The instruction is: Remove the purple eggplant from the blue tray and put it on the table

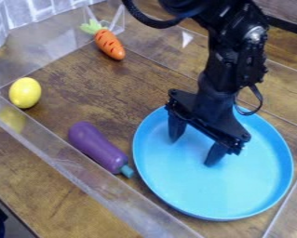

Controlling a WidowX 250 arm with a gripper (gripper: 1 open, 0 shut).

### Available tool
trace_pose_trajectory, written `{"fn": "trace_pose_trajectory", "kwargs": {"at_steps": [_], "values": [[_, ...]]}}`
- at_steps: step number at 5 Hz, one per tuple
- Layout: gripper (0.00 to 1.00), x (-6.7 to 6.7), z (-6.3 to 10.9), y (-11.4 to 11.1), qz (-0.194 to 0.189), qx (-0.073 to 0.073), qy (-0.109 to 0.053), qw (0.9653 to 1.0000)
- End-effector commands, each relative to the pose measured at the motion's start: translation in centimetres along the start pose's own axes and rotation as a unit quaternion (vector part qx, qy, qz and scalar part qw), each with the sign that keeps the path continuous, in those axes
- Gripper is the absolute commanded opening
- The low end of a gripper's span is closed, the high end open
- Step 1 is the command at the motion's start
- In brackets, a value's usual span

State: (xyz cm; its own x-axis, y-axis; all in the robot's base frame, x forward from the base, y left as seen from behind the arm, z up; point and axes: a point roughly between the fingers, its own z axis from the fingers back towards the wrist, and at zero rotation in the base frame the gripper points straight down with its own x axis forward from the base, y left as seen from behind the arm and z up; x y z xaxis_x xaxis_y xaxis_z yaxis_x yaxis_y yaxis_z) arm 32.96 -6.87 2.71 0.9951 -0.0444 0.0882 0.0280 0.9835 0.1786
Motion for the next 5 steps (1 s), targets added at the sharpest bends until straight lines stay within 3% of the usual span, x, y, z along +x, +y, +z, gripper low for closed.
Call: {"fn": "trace_pose_trajectory", "kwargs": {"at_steps": [1,2,4,5], "values": [[1.0,-0.1,0.9,2.5,-0.012,0.01,-0.002,0.9999],[1.0,-0.1,1.7,3.7,-0.037,0.015,-0.003,0.9992],[1.0,-1.7,1.3,6.6,-0.014,0.03,0.006,0.9994],[1.0,-3.2,0.9,7.7,-0.001,0.032,0.008,0.9994]]}}
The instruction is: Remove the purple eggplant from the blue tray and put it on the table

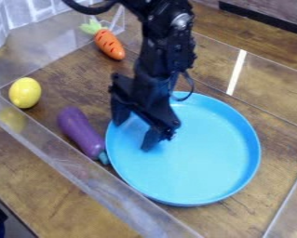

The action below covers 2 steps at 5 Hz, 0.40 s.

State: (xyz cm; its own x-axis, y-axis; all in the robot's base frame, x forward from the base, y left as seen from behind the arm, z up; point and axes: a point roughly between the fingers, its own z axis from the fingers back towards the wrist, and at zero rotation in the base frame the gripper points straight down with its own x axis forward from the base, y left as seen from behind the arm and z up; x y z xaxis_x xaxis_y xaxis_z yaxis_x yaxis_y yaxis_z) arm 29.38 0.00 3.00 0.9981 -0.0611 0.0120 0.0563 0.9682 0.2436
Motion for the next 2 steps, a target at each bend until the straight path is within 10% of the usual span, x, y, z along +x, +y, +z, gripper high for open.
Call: {"fn": "trace_pose_trajectory", "kwargs": {"at_steps": [1,2], "values": [[1.0,-0.28,2.21,1.19,0.023,0.002,-0.025,0.9994],[1.0,-0.85,2.85,0.98,0.03,0.003,-0.022,0.9993]]}}
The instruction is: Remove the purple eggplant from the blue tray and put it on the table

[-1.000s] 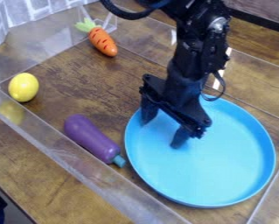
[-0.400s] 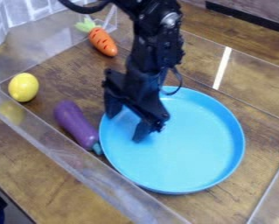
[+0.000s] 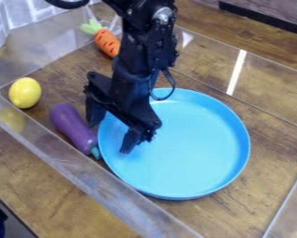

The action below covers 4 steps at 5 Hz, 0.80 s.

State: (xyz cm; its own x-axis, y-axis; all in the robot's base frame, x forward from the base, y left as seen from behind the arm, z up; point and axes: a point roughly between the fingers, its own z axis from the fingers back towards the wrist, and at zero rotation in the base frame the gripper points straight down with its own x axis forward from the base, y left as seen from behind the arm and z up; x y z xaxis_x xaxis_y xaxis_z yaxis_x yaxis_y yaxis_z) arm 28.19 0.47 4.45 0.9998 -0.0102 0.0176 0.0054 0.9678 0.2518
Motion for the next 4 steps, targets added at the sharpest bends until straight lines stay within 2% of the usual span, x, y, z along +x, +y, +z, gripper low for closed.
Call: {"fn": "trace_pose_trajectory", "kwargs": {"at_steps": [1,2,4], "values": [[1.0,1.1,0.6,0.6,-0.002,-0.002,-0.026,0.9997],[1.0,2.0,-0.3,0.9,-0.007,-0.002,-0.025,0.9997],[1.0,1.7,-1.3,-0.5,0.02,-0.002,-0.014,0.9997]]}}
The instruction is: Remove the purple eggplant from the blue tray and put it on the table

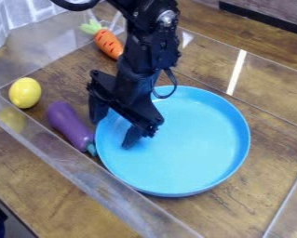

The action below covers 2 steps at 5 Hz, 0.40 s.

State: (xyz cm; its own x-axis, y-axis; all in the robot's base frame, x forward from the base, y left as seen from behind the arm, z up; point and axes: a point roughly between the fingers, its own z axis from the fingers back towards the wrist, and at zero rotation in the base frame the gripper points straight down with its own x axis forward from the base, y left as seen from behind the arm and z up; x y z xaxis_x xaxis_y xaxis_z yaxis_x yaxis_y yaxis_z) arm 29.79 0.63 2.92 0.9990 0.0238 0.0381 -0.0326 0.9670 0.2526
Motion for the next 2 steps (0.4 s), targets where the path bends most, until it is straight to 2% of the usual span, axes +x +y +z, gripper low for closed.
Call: {"fn": "trace_pose_trajectory", "kwargs": {"at_steps": [1,2], "values": [[0.0,0.0,0.1,-1.2,0.014,-0.005,-0.004,0.9999],[0.0,-1.4,1.0,-1.5,0.032,-0.004,-0.003,0.9995]]}}
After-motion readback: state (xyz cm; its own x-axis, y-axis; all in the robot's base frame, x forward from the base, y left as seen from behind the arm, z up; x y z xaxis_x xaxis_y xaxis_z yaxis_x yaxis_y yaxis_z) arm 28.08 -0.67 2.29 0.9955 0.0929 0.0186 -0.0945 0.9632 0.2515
